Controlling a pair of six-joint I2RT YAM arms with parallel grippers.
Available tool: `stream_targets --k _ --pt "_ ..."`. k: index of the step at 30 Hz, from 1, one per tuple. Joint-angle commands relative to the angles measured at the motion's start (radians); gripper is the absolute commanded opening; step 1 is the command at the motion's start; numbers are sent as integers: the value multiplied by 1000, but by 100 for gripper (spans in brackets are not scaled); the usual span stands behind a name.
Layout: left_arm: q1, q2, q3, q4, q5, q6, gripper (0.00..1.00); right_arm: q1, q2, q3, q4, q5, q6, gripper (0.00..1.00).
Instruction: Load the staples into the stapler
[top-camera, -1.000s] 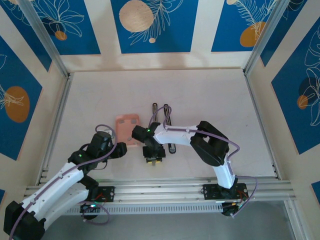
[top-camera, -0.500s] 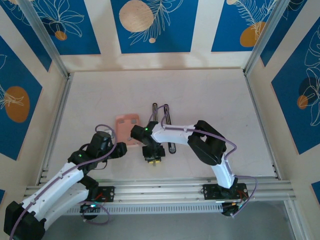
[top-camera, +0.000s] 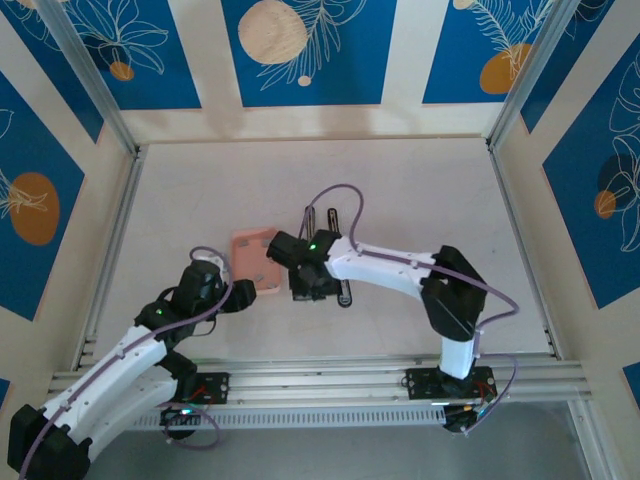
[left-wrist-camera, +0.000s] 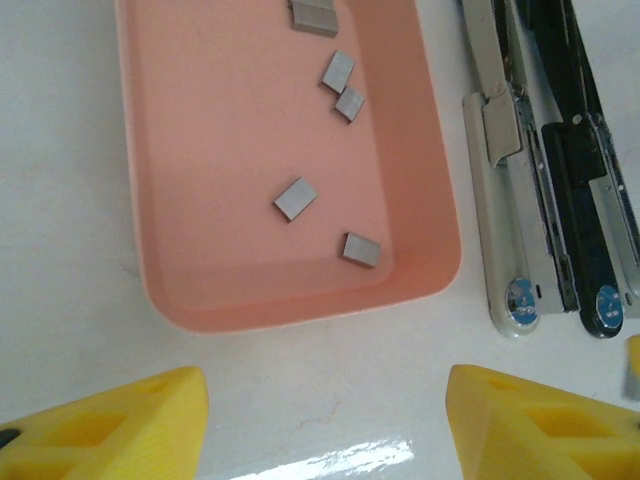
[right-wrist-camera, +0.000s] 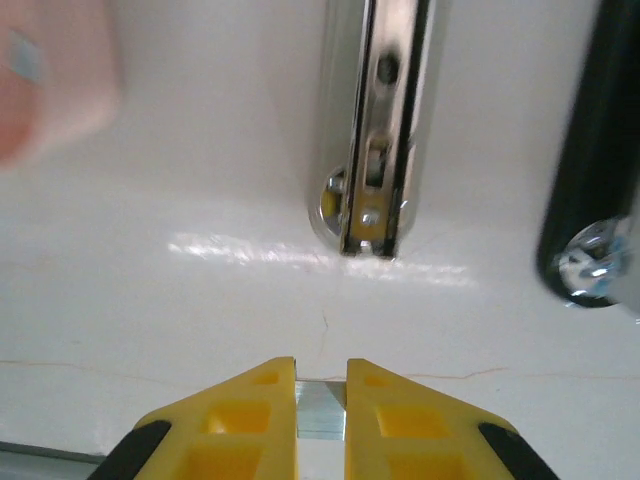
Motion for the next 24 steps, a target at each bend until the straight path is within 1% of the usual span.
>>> stream_targets --k 1,5,10,14,24 --pt "17 11 29 66 -5 8 65 -37 -48 -15 31 89 -17 15" --pt "18 18 25 98 -33 -2 65 -73 -49 -17 60 89 -47 15" --pt "19 29 25 102 -59 -5 65 -94 2 13 89 77 -95 15" --pt "23 48 20 107 -59 -14 65 -92 48 37 86 84 -97 15" --pt "27 78 12 139 -43 -13 66 -88 85 2 129 53 -81 14"
